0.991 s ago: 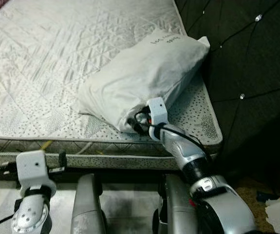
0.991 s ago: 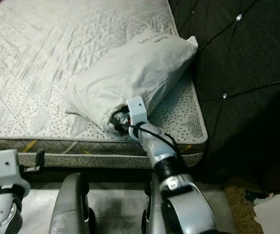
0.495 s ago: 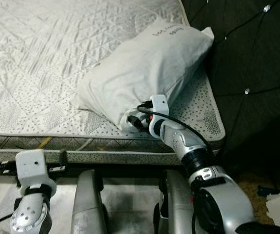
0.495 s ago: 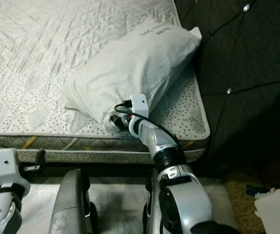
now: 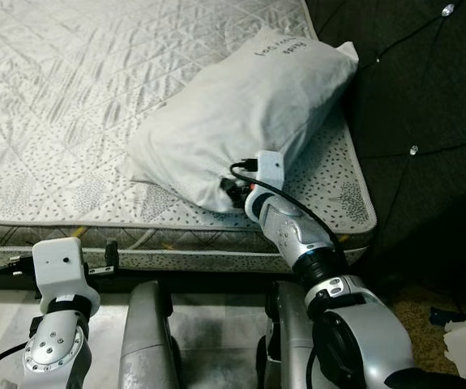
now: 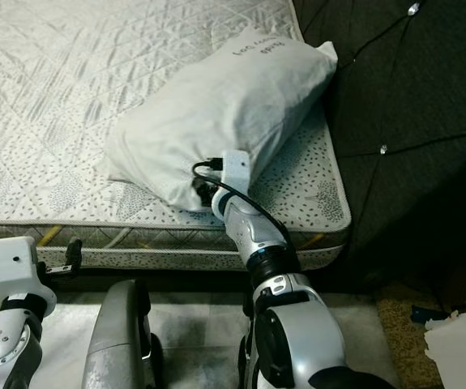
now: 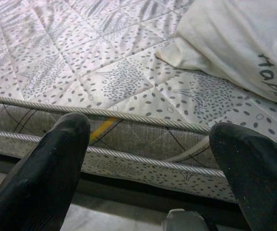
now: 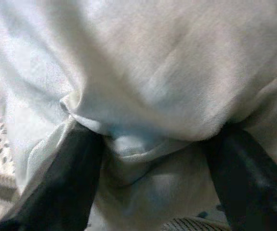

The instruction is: Clean up the room

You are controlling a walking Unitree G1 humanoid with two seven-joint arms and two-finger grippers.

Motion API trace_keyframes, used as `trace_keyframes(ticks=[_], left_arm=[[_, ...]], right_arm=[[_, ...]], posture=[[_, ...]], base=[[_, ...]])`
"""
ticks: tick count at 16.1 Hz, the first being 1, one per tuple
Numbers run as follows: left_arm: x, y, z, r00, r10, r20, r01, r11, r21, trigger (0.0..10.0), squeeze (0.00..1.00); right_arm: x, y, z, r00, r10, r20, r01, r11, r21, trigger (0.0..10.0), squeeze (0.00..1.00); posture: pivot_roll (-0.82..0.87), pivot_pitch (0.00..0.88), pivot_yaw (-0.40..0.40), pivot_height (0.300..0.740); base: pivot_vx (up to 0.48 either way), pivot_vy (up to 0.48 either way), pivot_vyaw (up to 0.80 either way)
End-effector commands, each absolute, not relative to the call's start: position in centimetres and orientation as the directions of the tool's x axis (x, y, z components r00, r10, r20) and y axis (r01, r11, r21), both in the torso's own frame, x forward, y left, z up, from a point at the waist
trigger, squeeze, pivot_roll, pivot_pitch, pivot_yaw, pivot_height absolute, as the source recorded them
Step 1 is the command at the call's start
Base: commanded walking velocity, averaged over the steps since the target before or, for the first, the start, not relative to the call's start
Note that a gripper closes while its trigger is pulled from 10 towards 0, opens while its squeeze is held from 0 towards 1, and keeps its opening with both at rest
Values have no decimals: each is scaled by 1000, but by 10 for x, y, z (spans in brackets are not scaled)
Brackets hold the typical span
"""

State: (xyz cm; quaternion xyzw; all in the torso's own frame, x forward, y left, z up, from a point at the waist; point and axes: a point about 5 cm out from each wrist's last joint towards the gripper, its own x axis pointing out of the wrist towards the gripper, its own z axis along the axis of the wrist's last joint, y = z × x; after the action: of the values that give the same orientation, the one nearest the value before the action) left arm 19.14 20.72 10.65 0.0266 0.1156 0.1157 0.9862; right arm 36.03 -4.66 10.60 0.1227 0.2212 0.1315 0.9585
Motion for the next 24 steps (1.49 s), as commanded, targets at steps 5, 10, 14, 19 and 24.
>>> trace_keyframes(ticks=[5,10,14,19,24], left_arm=[[202,205,103,945,236,-227,-228,972,60,10000,0],[212,207,104,948,243,-204,-238,970,51,10000,0],[223,203,103,957,220,-191,-216,975,43,10000,0],[233,205,105,963,216,-164,-212,976,43,10000,0],[237,194,102,971,171,-167,-168,985,34,10000,0]], right_arm=[[356,-41,97,889,208,-408,-75,945,319,0,0],[363,-65,97,907,178,-383,-66,955,289,0,0],[372,-108,99,927,95,-362,-13,975,224,0,0],[389,-178,128,957,-74,-281,118,983,143,0,0],[398,-252,189,946,-298,-126,313,941,125,0,0]], posture=[[23,134,-21,577],[12,90,-22,577],[1,40,-13,577],[-7,24,-9,577],[-18,15,10,577]], base=[[0,0,0],[0,0,0],[0,0,0],[0,0,0],[0,0,0]])
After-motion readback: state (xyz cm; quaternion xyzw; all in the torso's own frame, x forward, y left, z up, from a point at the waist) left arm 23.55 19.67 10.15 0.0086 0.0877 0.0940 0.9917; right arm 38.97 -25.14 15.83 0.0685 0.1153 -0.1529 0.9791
